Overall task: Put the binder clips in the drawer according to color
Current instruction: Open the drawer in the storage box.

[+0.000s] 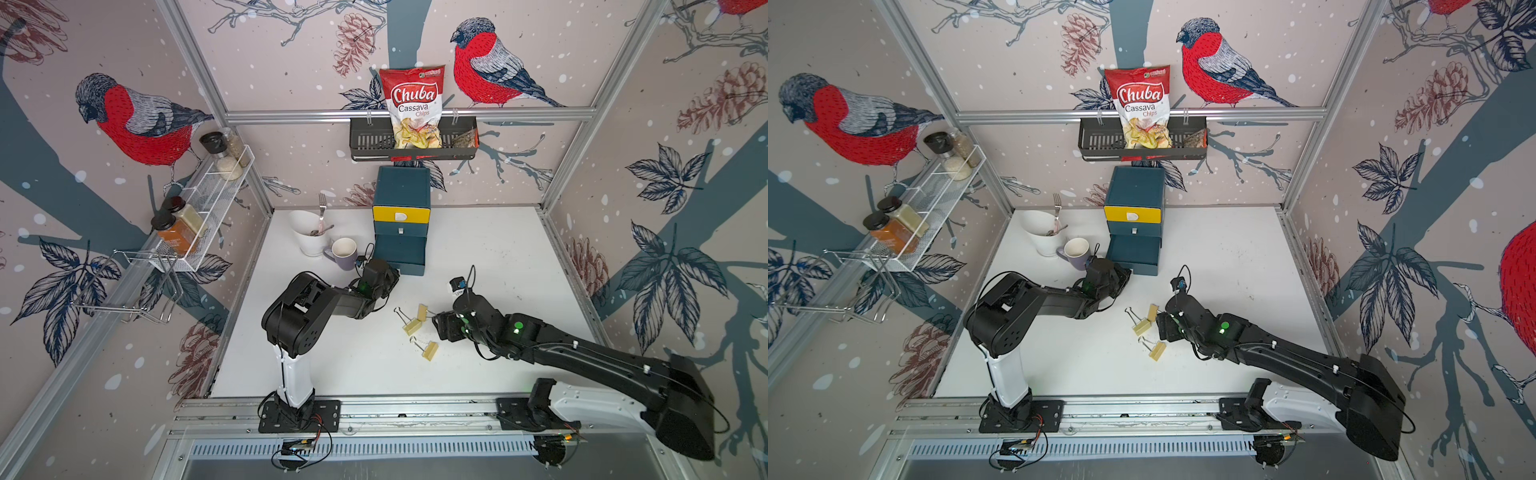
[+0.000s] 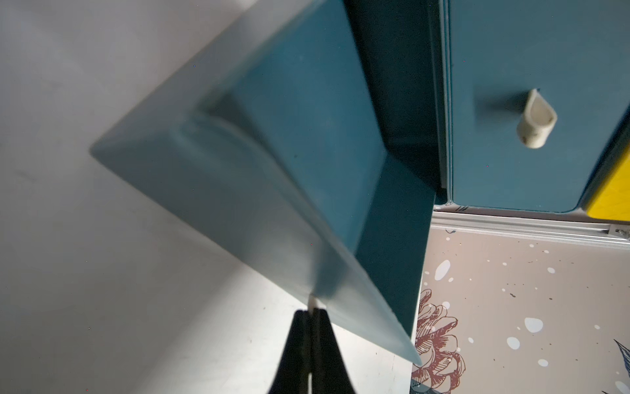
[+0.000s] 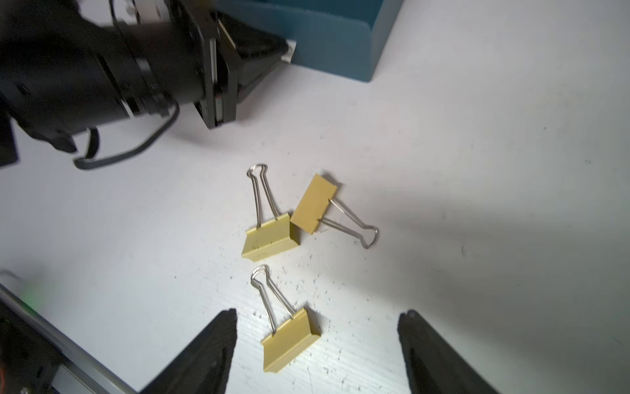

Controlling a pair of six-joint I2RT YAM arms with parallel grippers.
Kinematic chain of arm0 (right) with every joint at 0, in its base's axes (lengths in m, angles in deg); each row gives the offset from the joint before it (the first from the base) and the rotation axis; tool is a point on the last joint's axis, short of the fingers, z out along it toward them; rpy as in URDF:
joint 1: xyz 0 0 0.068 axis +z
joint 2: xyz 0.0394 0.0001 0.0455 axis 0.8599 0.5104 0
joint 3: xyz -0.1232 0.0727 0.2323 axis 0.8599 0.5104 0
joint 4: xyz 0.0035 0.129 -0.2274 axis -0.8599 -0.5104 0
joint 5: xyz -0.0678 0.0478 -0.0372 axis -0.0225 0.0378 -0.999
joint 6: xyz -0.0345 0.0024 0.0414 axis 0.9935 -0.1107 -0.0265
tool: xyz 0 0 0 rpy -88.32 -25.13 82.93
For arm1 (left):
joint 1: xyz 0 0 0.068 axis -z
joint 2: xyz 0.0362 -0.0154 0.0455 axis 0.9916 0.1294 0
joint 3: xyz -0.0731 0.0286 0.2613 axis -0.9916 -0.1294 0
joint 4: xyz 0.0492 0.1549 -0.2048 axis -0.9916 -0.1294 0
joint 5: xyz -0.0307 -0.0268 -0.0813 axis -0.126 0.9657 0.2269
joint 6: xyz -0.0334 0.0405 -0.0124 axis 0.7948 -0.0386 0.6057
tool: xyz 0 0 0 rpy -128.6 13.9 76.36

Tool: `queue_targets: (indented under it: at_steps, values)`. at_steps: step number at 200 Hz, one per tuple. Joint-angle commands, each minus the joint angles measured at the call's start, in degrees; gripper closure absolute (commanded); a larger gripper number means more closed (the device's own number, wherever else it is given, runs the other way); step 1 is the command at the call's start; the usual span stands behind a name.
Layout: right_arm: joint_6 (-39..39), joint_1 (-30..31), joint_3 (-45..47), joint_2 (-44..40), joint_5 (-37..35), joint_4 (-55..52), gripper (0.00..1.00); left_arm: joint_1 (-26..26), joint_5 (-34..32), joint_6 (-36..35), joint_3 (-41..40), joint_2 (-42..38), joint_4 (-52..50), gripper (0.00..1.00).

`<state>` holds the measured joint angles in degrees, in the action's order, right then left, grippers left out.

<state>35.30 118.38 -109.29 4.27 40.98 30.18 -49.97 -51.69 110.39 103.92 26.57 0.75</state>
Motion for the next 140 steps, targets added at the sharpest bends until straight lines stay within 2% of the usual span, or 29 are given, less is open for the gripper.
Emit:
queue_targets:
  at_steps: [1, 38, 76, 103, 124, 140]
  values:
    - [4.0, 1.7, -2.4, 6.4, 3.7, -5.2, 0.17, 0.5, -0.1, -0.2, 0.1, -0.5, 0.9, 1.00]
    - [7.4, 4.5, -8.7, 20.1, 5.3, -8.7, 0.15, 0.8, -0.2, 0.1, -0.4, -1.1, -0.1, 1.00]
    - [9.5, 6.1, -10.4, 24.5, 6.5, -9.7, 0.12, 1.1, 0.1, -0.4, -0.5, -1.8, -1.2, 1.00]
    - [10.6, 6.4, -10.6, 27.1, 6.8, -10.4, 0.11, 1.5, 0.2, -0.4, -0.6, -2.1, -2.4, 0.83]
    - [12.0, 6.8, -11.4, 29.8, 6.4, -10.2, 0.11, 1.7, 0.4, -0.3, -0.8, -2.6, -2.6, 0.54]
    - [12.6, 7.0, -12.2, 31.7, 5.3, -10.5, 0.12, 2.0, 0.1, -0.4, -1.3, -3.9, -3.4, 0.47]
